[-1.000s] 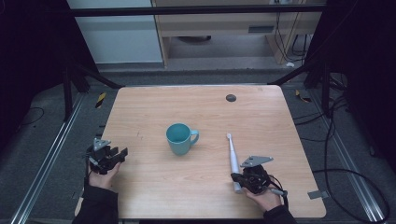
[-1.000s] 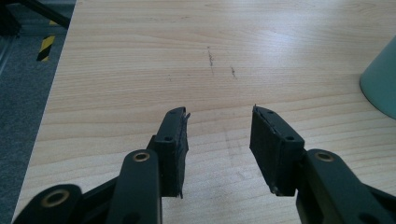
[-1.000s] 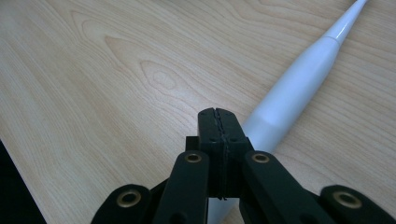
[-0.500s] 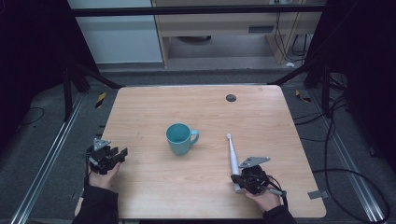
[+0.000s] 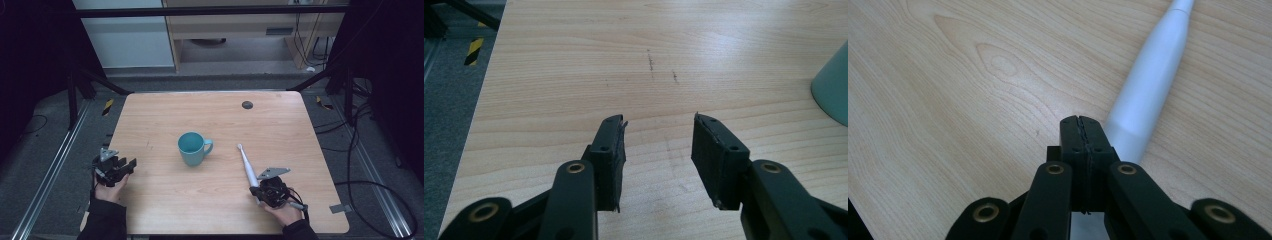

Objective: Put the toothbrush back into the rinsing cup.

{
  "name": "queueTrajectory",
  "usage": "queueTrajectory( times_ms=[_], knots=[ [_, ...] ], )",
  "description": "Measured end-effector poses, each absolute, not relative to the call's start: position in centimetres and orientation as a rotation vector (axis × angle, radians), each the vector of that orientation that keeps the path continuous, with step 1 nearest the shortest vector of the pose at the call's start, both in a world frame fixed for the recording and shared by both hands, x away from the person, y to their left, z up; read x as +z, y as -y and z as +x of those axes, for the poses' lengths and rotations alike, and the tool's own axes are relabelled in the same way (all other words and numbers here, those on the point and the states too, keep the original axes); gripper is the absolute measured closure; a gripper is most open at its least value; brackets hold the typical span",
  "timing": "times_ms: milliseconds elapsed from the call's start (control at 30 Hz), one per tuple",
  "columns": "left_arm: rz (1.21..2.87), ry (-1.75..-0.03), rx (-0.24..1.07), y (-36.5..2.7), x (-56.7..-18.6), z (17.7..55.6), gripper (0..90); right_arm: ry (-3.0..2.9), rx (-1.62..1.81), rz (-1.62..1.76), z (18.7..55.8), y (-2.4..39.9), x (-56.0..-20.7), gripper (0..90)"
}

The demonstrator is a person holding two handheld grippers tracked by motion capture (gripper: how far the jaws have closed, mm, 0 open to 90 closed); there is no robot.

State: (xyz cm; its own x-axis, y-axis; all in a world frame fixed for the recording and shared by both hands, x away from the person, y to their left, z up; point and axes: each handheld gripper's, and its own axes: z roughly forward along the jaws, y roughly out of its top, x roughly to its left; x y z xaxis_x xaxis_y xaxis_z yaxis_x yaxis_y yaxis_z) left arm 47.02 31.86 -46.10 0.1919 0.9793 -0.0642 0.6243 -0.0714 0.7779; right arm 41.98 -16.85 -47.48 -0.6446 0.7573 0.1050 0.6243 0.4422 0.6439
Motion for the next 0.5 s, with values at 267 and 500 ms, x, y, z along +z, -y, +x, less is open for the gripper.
queueTrajectory(
  times_ms=[267,500],
  knots=[
    [1.778,-1.51,0.654,-31.86,-46.11,47.02,55.9,-2.489,0.97,1.22,42.02,16.97,-47.49,90.0],
    [1.778,-1.509,0.654,-31.85,-46.11,47.02,55.9,-2.479,0.985,1.229,42.01,17.04,-47.4,90.0]
  ],
)
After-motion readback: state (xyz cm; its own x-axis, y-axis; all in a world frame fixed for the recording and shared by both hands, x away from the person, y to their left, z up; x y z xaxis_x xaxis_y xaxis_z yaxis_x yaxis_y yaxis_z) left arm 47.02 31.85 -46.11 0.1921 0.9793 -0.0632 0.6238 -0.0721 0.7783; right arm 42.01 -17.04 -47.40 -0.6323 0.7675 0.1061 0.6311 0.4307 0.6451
